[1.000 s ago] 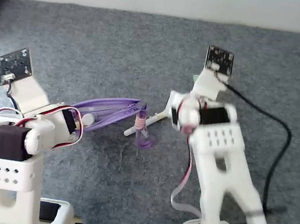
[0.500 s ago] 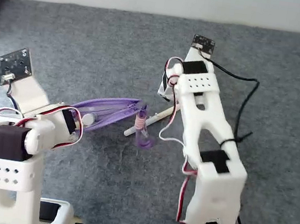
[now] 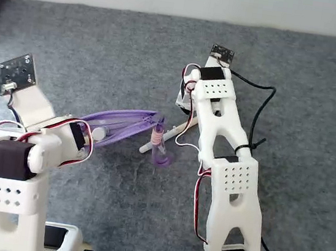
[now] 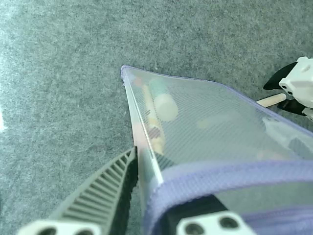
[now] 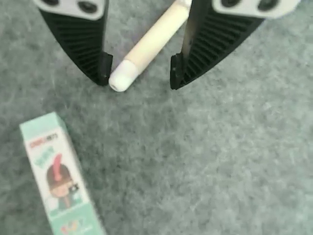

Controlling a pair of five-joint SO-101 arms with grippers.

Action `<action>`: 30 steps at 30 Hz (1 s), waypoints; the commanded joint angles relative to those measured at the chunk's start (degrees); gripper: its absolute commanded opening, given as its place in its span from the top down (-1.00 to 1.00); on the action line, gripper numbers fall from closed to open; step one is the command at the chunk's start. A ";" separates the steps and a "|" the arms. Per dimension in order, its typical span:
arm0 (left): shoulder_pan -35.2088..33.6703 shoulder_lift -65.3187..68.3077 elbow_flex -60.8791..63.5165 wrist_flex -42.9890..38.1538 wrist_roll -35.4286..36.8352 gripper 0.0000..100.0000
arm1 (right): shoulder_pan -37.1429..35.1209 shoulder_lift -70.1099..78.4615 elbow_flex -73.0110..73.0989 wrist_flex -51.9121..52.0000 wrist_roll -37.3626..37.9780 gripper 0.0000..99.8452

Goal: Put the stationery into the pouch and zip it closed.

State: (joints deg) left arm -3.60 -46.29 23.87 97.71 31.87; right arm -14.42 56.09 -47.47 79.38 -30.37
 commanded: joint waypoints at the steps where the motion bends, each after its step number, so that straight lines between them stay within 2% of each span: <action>1: -0.26 -0.26 0.13 -1.41 0.62 0.97 | 1.63 2.42 -2.90 2.77 -0.26 0.60; 4: -0.26 -0.26 0.13 -1.41 0.62 0.97 | 1.80 2.59 -2.99 6.11 -0.26 0.68; 8: -0.26 -0.26 0.13 -1.41 0.62 0.97 | 1.89 1.19 -2.99 8.57 0.00 0.99; 16: -0.26 -0.26 0.13 -1.41 0.62 0.97 | 1.80 -5.93 -2.99 14.37 0.00 0.98; 21: -0.26 -0.26 0.13 -1.41 0.62 0.97 | 1.89 -13.85 -2.99 22.37 0.09 0.98; 30: -0.26 -0.26 0.13 -1.41 0.62 0.97 | 1.71 -35.21 -2.46 23.60 8.97 0.98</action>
State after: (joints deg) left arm -3.60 -46.29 23.87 97.71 31.87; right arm -12.57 31.30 -49.23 100.31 -24.31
